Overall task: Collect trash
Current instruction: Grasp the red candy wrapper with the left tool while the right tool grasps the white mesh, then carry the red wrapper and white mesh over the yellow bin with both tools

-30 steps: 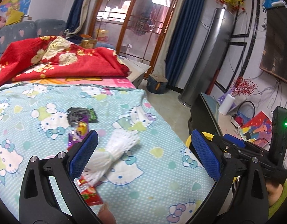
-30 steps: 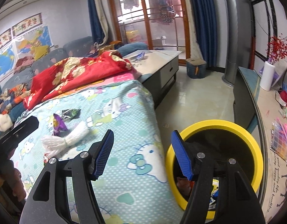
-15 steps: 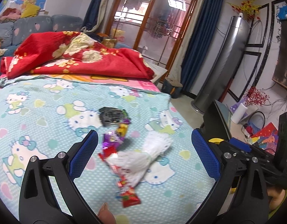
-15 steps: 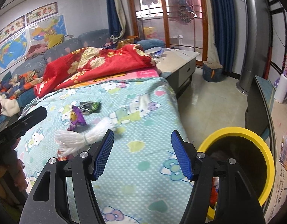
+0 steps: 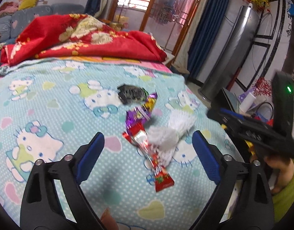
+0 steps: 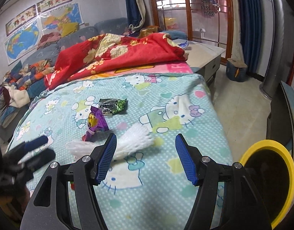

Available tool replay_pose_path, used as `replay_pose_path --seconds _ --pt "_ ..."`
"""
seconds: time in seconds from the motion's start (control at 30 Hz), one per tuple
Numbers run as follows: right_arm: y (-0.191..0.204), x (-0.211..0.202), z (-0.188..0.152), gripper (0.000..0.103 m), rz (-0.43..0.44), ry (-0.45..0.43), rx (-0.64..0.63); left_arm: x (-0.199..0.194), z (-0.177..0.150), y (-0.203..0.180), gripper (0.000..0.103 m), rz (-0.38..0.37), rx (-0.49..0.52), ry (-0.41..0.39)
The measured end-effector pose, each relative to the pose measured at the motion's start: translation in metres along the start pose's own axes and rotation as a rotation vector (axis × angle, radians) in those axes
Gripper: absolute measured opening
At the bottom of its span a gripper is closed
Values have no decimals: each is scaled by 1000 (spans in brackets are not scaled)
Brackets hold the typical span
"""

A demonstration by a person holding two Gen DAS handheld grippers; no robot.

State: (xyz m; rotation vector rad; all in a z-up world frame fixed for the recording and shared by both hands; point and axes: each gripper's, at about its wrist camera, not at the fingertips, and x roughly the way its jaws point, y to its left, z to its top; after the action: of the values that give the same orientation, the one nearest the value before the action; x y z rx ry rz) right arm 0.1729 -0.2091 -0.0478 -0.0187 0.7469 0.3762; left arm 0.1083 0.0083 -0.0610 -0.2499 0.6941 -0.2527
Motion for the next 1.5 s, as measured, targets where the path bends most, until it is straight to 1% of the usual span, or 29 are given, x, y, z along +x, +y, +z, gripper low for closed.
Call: replay_pose_path --seconds 0.13,0.3,0.4,0.43,0.5,0.57,0.63,0.67,0.73,0.77,0.83,0.9,1.07,1.33,1.5 --pt "3 18 7 61 -6 28 -9 9 -10 -5 75 -41 0 50" --pt "3 43 10 61 10 80 10 23 -24 -10 72 -65 5 119" --pt "0 56 8 58 23 117 37 29 -29 -14 65 -74 22 144" --pt "-1 59 7 57 28 129 46 30 -30 -16 61 -76 26 150" --pt "-3 65 2 51 50 157 63 32 -33 -18 57 -84 30 159" --pt "-5 68 -3 39 78 171 77 33 -35 -18 52 -83 33 165" --pt "-4 65 -6 33 87 161 74 34 -35 -17 41 -82 33 169" --pt "-3 63 -7 29 91 153 69 35 -36 -17 39 -81 32 172" --pt "-3 59 -8 25 89 145 63 35 -37 -16 31 -79 32 175" --pt "-3 56 -8 21 86 139 64 35 -37 -15 29 -77 31 176" --pt "-6 52 -10 18 81 132 70 36 -38 -14 21 -78 28 179" --pt "-10 49 -12 17 79 124 83 36 -38 -13 20 -81 23 181" --pt "-18 35 -15 15 59 94 91 36 -38 -14 13 -86 30 182" --pt "-42 6 -17 14 11 33 121 31 -35 -23 11 -103 47 165" --pt "-58 -8 -16 14 -12 5 142 25 -30 -36 11 -120 69 143"
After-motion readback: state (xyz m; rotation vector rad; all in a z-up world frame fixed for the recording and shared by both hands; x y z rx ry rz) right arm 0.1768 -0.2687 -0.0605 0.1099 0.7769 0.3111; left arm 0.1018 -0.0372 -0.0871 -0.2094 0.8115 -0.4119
